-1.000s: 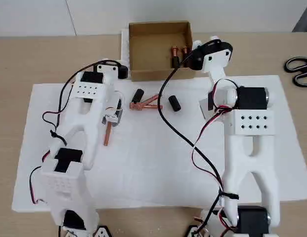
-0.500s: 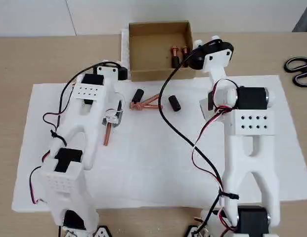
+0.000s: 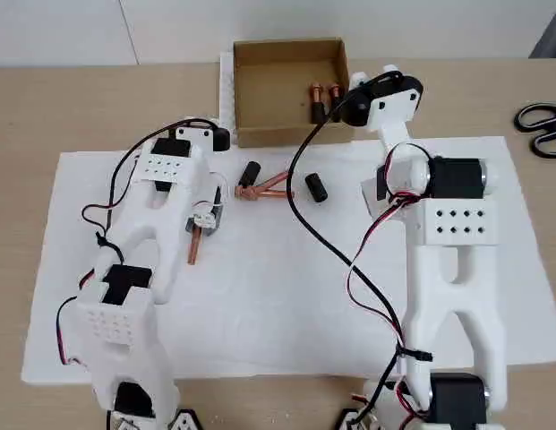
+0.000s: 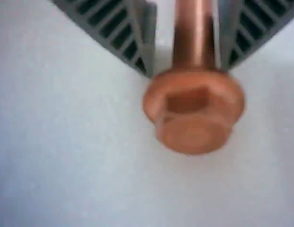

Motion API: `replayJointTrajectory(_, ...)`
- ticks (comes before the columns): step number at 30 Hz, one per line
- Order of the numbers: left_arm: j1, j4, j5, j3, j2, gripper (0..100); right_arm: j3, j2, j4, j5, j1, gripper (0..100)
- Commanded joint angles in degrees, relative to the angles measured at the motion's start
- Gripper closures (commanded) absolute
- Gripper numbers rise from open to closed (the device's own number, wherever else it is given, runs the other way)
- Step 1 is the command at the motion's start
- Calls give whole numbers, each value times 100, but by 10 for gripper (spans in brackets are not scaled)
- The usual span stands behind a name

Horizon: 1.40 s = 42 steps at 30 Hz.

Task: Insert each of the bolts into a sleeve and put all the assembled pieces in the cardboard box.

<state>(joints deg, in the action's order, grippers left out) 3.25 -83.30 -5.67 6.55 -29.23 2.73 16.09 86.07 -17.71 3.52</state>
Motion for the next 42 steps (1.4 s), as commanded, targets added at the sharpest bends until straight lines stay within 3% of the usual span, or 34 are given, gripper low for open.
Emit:
replayJointTrajectory(1,-9,79,-53,13,149,926,-35,268,-66,70,-31,995)
replayJointTrajectory(5,-9,79,-53,13,193,989,-35,268,-66,70,-31,995)
replayJointTrajectory(13,9,35,-62,48,229,994,-35,277,-66,70,-31,995)
replayJointTrajectory(27,0,-1530,-35,2158,220,994,-53,277,-66,70,-22,995)
replayJointTrajectory(42,-9,-756,-26,1569,-202,920,-53,277,-66,70,-40,995)
